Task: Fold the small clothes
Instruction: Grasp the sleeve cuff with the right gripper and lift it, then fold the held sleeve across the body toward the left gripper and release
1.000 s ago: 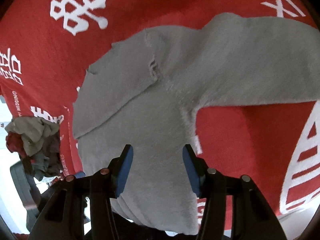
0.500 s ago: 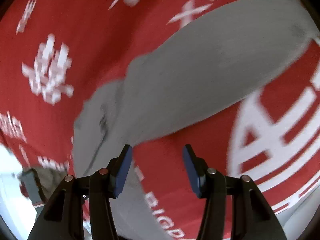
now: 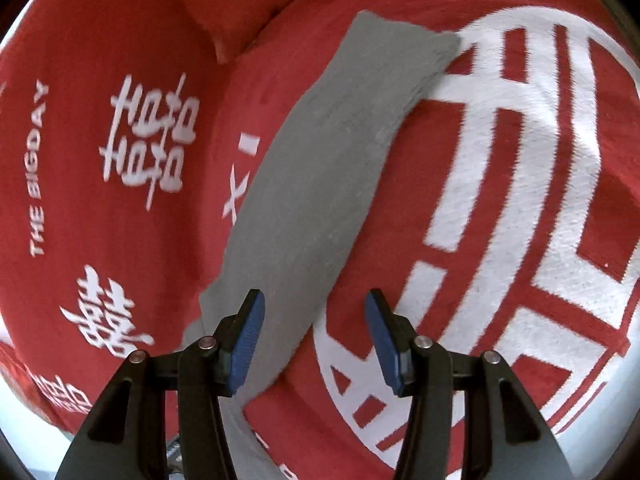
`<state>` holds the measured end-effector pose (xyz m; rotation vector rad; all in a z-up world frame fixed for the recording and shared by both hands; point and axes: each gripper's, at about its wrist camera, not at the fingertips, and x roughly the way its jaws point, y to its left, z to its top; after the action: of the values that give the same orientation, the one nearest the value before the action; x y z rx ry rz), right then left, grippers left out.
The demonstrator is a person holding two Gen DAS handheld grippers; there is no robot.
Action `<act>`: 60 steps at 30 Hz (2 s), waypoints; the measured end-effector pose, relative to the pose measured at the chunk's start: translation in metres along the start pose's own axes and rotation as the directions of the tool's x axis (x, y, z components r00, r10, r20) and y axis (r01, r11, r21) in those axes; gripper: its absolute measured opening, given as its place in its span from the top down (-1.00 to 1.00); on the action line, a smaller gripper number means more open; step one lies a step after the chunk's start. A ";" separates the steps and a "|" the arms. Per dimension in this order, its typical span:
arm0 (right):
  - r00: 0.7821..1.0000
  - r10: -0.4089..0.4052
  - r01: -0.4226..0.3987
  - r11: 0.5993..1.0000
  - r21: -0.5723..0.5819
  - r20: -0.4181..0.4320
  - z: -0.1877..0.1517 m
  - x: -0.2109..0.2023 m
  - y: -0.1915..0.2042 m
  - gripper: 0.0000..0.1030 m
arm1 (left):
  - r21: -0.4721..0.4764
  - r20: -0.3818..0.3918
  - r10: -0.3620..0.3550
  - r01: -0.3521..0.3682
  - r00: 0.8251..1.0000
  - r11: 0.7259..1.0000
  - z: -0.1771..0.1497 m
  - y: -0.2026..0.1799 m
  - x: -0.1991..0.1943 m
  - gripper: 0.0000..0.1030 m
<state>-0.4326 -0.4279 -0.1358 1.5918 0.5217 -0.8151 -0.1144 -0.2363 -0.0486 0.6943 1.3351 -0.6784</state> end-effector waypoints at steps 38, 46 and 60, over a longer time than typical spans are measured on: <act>0.827 0.383 -0.549 0.705 -0.449 -0.411 -0.134 0.092 0.288 0.82 | -0.162 0.164 0.067 -0.040 0.984 0.986 -0.017 0.208 -0.021 -0.79; 0.864 -0.187 -0.354 0.435 -0.828 -0.468 -0.330 0.220 0.322 0.63 | -0.339 0.053 0.105 -0.081 0.993 0.937 -0.079 0.294 0.012 -0.79; 0.884 -0.153 -0.221 0.696 -0.683 -0.442 -0.320 0.261 0.335 0.84 | -0.427 0.075 0.047 -0.011 0.996 0.904 -0.120 0.317 -0.004 -0.79</act>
<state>0.0490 -0.2074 -0.0969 1.0179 1.0198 -0.1057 0.0574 0.0554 -0.0382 0.3252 1.3341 -0.3646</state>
